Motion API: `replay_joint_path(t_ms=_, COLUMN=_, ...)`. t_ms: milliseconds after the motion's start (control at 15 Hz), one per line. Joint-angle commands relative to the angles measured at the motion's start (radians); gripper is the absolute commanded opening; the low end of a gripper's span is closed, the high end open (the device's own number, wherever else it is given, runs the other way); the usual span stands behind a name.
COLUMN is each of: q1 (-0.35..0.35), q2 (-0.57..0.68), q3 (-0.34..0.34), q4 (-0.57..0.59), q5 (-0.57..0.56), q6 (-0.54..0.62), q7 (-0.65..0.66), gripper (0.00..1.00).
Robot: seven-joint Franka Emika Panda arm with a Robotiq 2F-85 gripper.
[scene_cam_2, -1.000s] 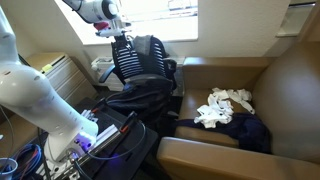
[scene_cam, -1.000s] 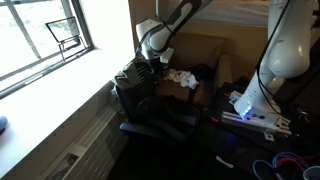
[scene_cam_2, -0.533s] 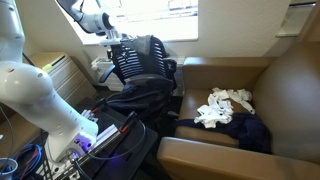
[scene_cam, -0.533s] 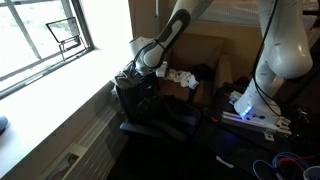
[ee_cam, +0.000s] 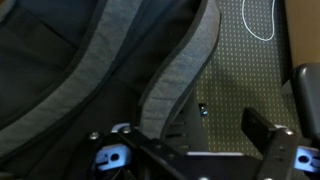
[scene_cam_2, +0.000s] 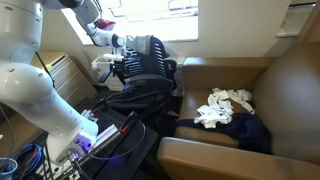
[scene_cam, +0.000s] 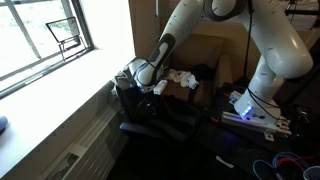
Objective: Take them bag and put it on the chair
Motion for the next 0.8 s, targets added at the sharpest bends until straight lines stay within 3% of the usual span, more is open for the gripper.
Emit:
replay_joint_path(t_ms=0, q1=-0.001, q2=0.046, q3=0.0, q4=0.028, q5=0.021, q6=-0.01, q7=0.001, gripper=1.0)
replay_joint_path(t_ms=333, q1=0.001, q2=0.074, q3=-0.001, q4=0.05, q5=0.022, q6=-0.008, q7=0.001, gripper=1.0)
replay_joint_path(t_ms=733, q1=0.033, q2=0.177, q3=-0.033, q4=0.038, q5=0.03, q6=0.379, q7=0.107, gripper=1.0)
